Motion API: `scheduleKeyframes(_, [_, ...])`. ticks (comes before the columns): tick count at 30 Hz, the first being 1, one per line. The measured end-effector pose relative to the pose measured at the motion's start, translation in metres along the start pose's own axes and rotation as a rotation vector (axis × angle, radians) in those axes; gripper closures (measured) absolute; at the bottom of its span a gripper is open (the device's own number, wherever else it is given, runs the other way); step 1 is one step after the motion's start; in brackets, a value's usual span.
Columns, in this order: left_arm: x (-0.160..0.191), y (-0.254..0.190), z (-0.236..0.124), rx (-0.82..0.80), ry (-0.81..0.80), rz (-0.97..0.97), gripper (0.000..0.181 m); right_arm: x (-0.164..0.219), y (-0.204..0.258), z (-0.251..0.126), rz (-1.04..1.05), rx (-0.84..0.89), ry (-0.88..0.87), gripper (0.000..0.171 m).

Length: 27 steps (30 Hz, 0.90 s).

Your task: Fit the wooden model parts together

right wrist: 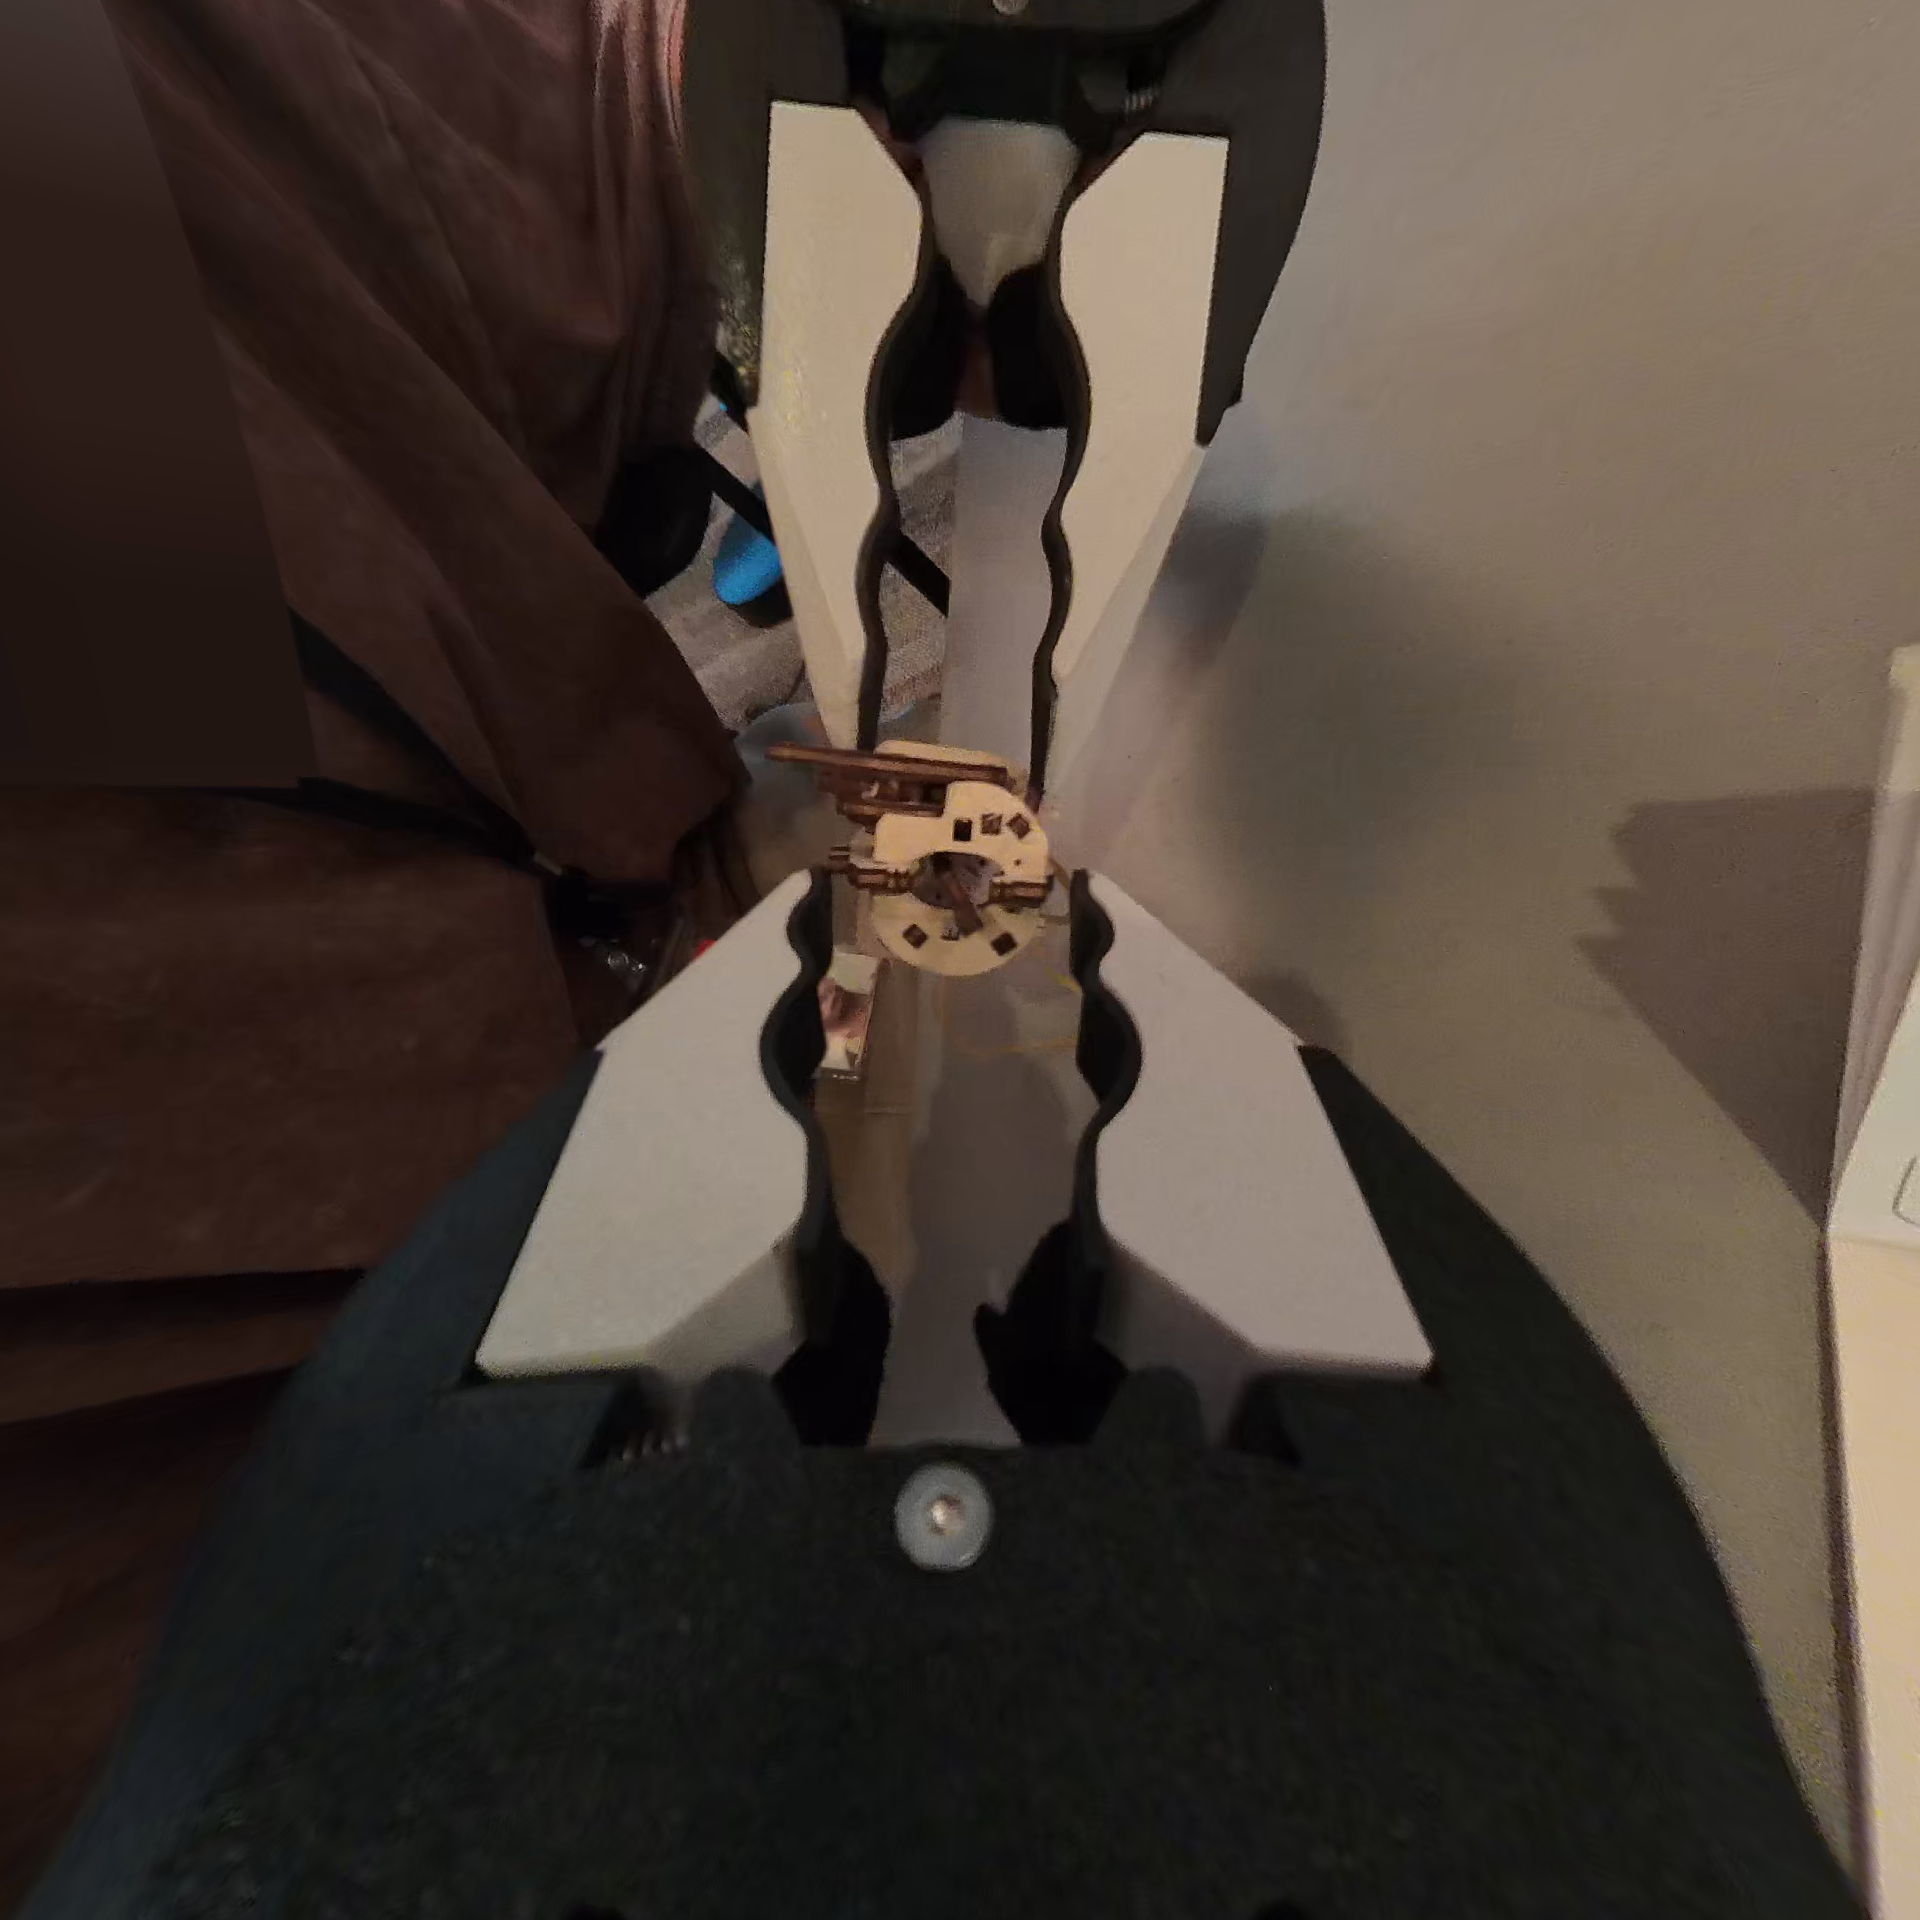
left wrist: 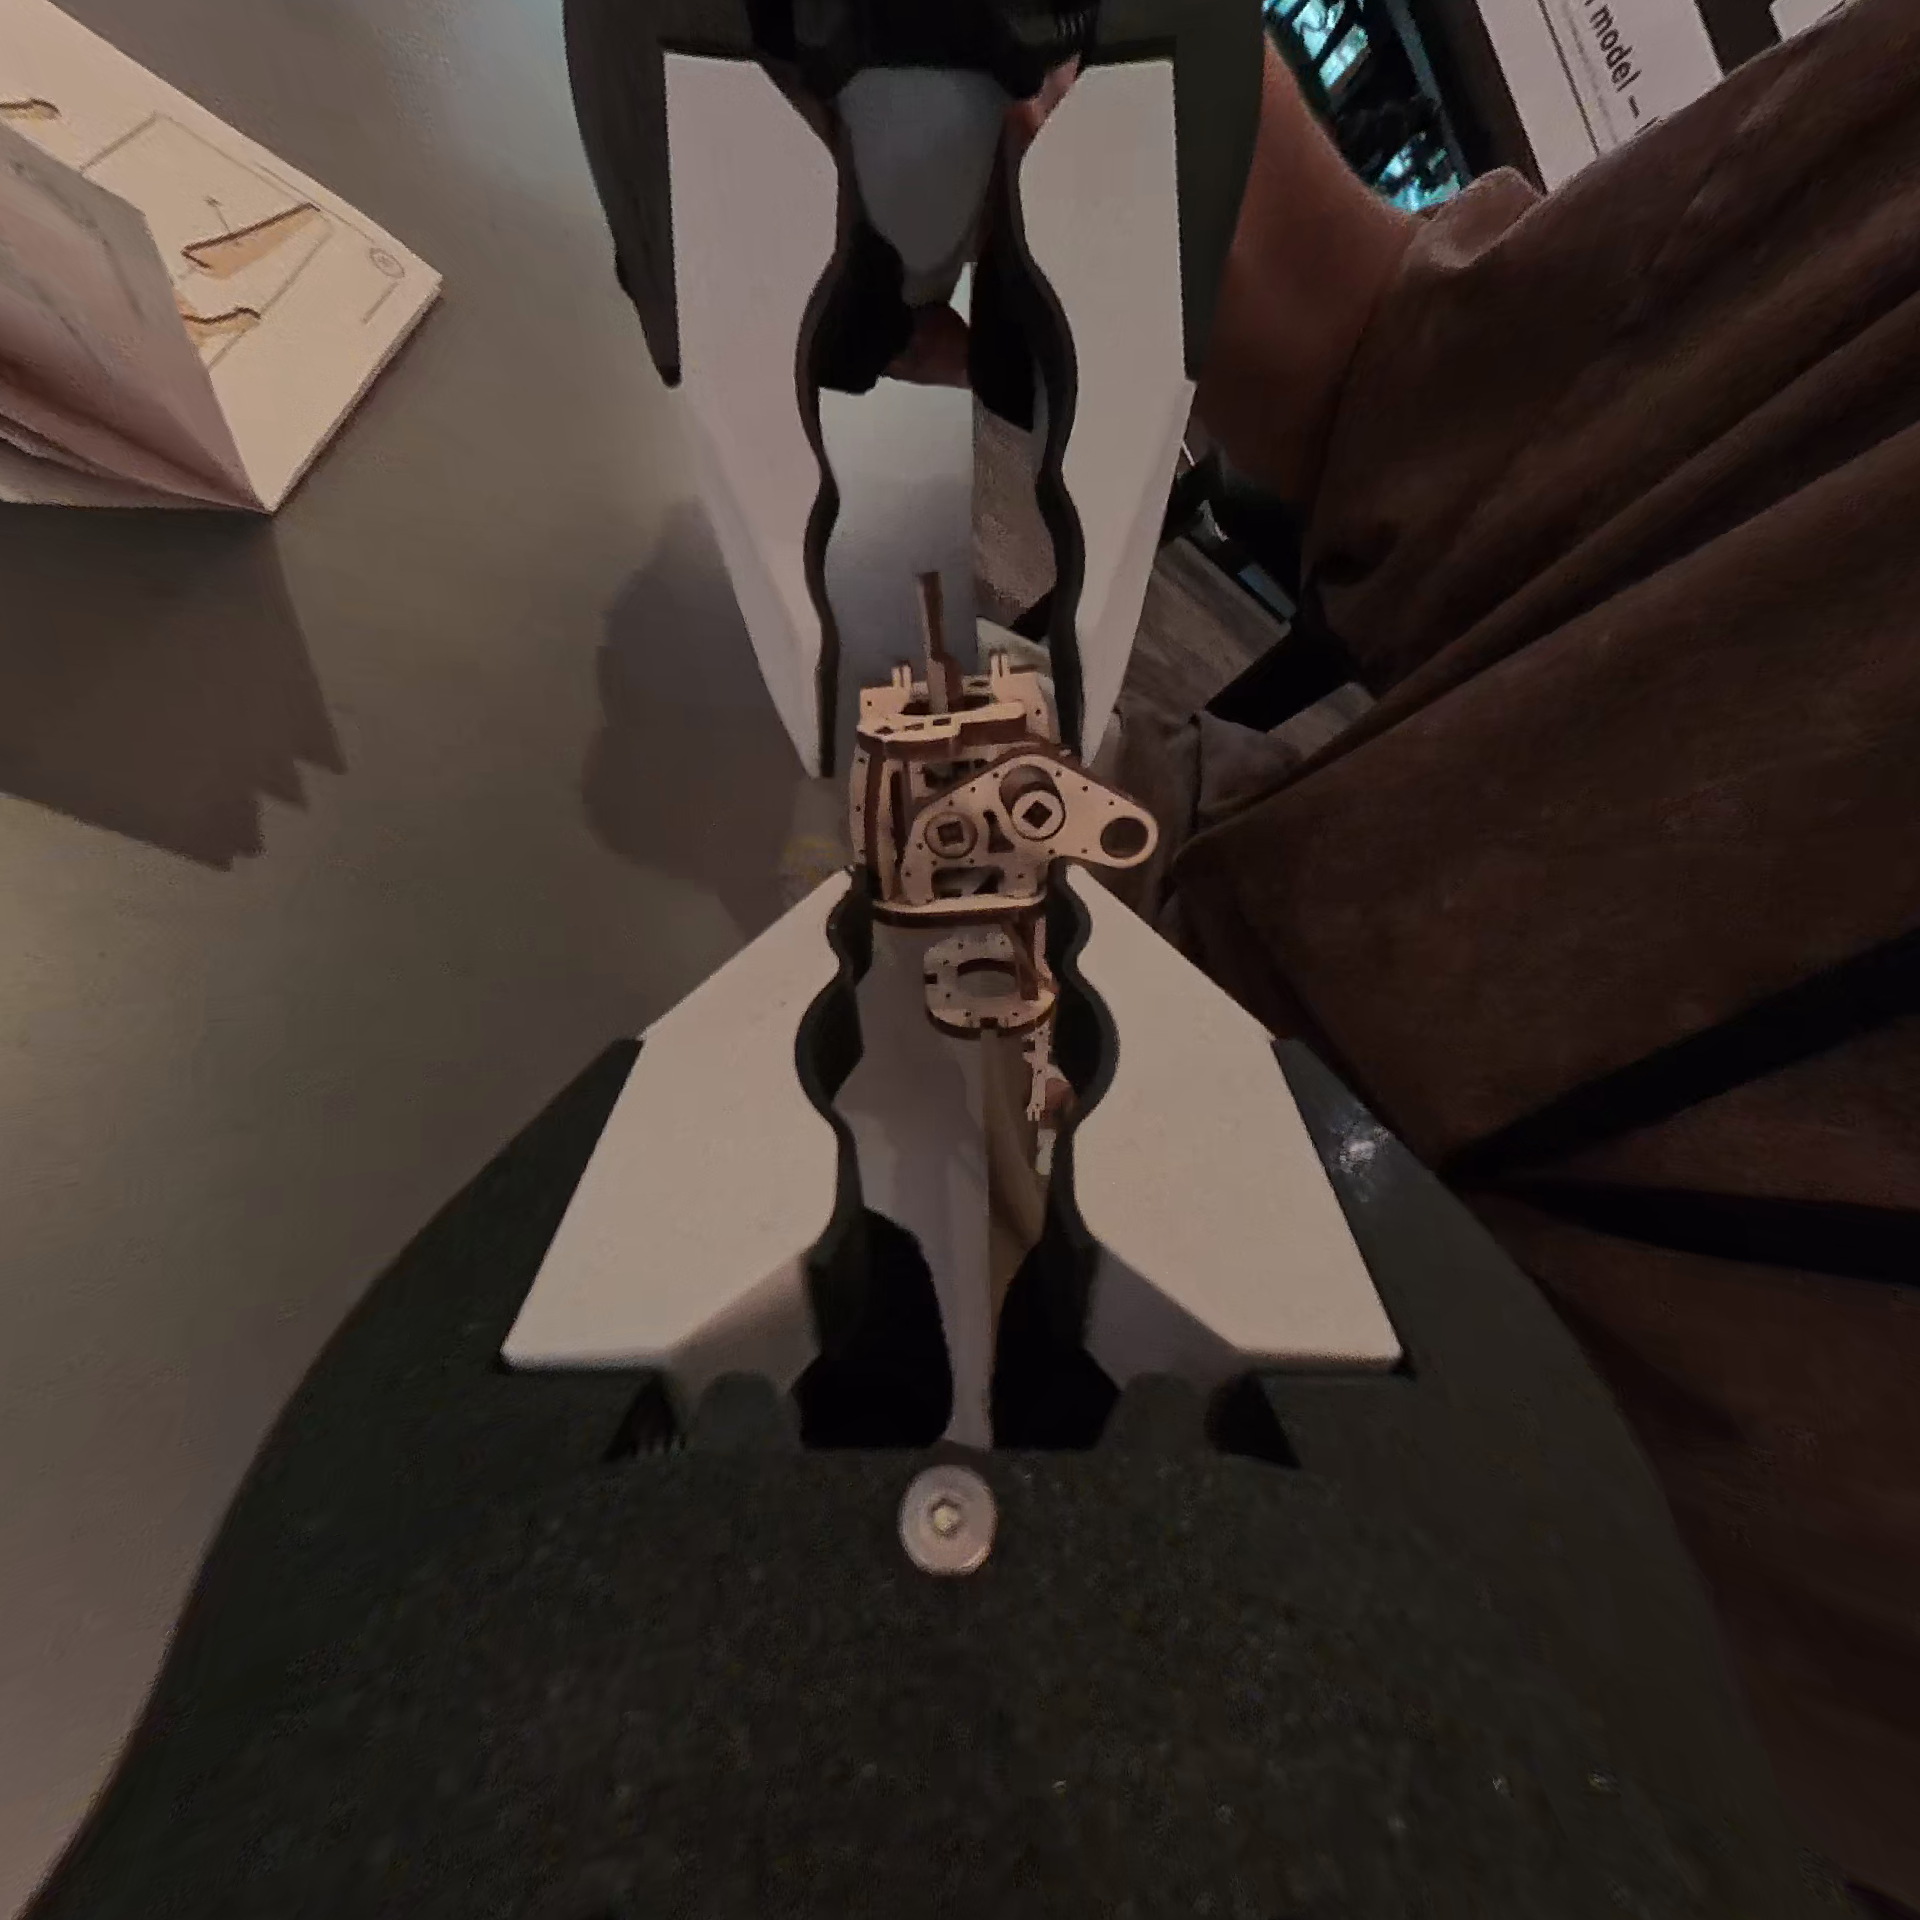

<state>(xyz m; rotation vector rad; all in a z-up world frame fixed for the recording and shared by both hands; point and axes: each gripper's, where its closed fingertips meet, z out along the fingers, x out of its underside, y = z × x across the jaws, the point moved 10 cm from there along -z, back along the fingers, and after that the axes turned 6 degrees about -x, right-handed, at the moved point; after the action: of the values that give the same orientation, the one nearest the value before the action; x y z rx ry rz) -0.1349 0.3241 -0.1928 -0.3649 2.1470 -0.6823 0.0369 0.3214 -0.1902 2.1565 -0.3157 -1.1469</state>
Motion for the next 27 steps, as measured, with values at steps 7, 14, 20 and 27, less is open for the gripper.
scheduleKeyframes(7, [-0.006, 0.003, 0.007, 0.009, 0.058, 0.020, 0.150, 0.008, -0.006, -0.001, 0.029, -0.060, -0.042, 0.127])
scheduleKeyframes(14, [-0.008, 0.004, 0.010, 0.011, 0.085, 0.016, 0.150, 0.015, -0.010, 0.000, 0.043, -0.100, -0.078, 0.129])
scheduleKeyframes(20, [-0.008, 0.005, 0.011, 0.007, 0.095, 0.014, 0.150, 0.020, -0.011, 0.001, 0.009, -0.092, -0.091, 0.130])
scheduleKeyframes(27, [-0.007, 0.006, 0.014, 0.021, 0.103, 0.009, 0.151, 0.024, -0.012, 0.002, 0.011, -0.093, -0.094, 0.130])
